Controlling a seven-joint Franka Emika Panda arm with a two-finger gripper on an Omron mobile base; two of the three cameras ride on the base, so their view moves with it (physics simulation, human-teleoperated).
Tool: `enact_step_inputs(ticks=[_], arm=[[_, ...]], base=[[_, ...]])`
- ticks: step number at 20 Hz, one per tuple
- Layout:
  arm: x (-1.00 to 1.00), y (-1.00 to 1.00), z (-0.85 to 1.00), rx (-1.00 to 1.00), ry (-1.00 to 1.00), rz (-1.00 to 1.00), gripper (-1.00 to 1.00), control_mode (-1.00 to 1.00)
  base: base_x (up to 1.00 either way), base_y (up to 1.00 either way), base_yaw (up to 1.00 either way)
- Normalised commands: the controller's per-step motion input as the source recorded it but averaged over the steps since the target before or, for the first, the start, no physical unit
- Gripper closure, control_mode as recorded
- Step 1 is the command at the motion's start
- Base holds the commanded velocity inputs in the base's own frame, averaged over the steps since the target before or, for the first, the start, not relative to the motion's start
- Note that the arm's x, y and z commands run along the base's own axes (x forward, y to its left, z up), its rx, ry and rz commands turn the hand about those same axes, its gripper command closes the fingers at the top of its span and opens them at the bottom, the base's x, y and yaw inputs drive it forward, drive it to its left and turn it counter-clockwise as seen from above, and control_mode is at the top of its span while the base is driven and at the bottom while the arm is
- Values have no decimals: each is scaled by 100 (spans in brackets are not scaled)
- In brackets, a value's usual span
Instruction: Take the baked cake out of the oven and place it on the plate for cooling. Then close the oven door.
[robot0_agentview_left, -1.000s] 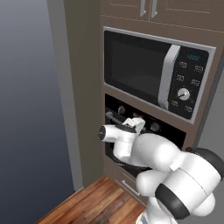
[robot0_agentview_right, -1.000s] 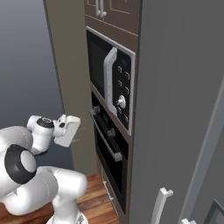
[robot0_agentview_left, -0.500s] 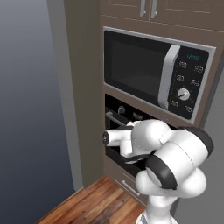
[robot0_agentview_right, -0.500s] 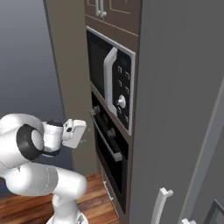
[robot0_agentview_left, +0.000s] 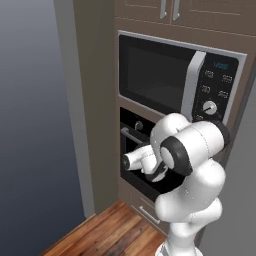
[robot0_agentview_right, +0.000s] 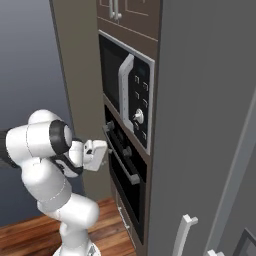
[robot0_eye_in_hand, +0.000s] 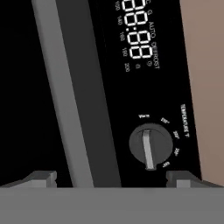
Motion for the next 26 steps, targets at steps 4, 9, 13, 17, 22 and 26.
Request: enact_step_inputs(ticks=[4,9,13,17,22,26], arm=[[33,-10,-35,-9,0,0,-100,-100],[40,-9,-36,-9,0,0,-100,-100],[42,-8,-32,-7,0,0,-100,-100],[44,-6,-33,-5,-1,0,-100,-100],[43,-16,-19,-1,0,0,-100,-100],[44,-23,-6,0,0,0,-100,-100]], base=[[0,0,0],[0,0,0],[0,0,0],[0,0,0],[0,0,0],[0,0,0]])
